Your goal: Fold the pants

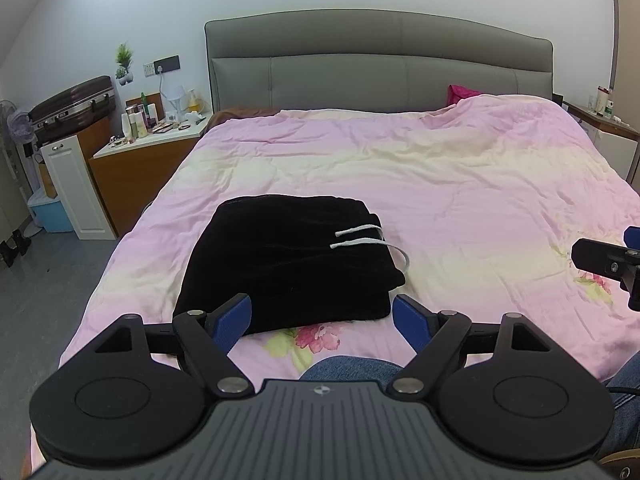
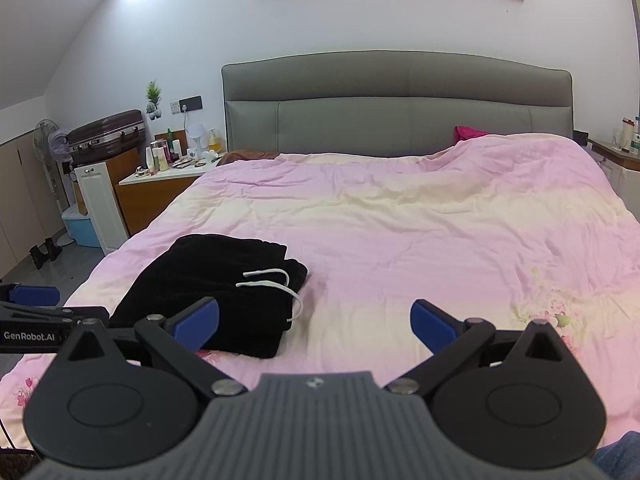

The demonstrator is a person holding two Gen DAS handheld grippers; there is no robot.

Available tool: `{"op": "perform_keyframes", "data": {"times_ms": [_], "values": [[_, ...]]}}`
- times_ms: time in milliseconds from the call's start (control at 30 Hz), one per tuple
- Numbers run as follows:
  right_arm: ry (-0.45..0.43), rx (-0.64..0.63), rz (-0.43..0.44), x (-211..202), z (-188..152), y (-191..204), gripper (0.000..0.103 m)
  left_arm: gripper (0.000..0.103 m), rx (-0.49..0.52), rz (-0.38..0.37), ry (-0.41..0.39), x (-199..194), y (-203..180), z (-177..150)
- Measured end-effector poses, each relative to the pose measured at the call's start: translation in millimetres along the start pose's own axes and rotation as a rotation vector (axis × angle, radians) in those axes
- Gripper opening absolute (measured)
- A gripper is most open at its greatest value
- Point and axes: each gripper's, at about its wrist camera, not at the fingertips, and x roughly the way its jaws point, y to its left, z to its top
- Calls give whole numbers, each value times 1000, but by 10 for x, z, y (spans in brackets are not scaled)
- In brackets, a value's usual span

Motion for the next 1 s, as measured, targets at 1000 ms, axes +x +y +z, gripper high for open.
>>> {"op": "perform_keyframes", "data": {"times_ms": [1000], "values": [[-19,11,3,-109,22,4,98,94,-4,0,-9,-58,16,5]]}}
